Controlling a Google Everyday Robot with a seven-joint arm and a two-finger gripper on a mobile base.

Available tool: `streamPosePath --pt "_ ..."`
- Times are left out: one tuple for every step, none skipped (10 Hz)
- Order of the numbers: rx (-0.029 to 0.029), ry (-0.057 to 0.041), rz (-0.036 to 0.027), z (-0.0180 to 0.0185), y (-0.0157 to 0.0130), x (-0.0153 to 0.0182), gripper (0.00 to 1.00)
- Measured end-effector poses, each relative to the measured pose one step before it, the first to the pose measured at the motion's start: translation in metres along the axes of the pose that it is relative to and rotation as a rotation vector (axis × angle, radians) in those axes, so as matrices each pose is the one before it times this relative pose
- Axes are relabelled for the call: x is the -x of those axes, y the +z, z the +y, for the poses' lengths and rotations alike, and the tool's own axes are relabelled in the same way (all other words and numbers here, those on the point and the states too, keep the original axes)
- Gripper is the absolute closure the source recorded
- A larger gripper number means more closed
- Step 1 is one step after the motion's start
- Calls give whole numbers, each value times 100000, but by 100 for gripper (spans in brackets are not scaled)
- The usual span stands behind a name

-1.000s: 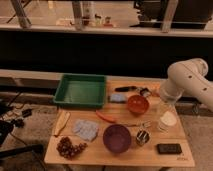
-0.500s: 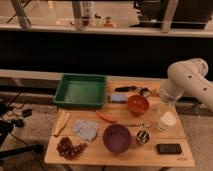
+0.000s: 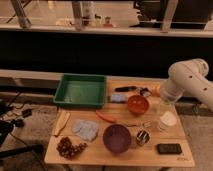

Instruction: Place brush in plastic cup

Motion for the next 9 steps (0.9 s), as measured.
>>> streamPosePath --pt "115 -682 44 -210 228 447 20" --pt "-96 -1349 354 -463 401 648 20" --pt "-193 -629 199 -337 181 315 20" --pt "-317 -1153 378 -487 291 262 20" --pt "-308 -1075 488 -631 263 177 20" --pt "-368 -1553 168 -868 422 414 20" --pt "-337 -1639 311 -961 429 260 20" --pt "-499 -1856 -172 -950 435 185 20" --pt "-463 -2382 -216 -739 373 -32 20"
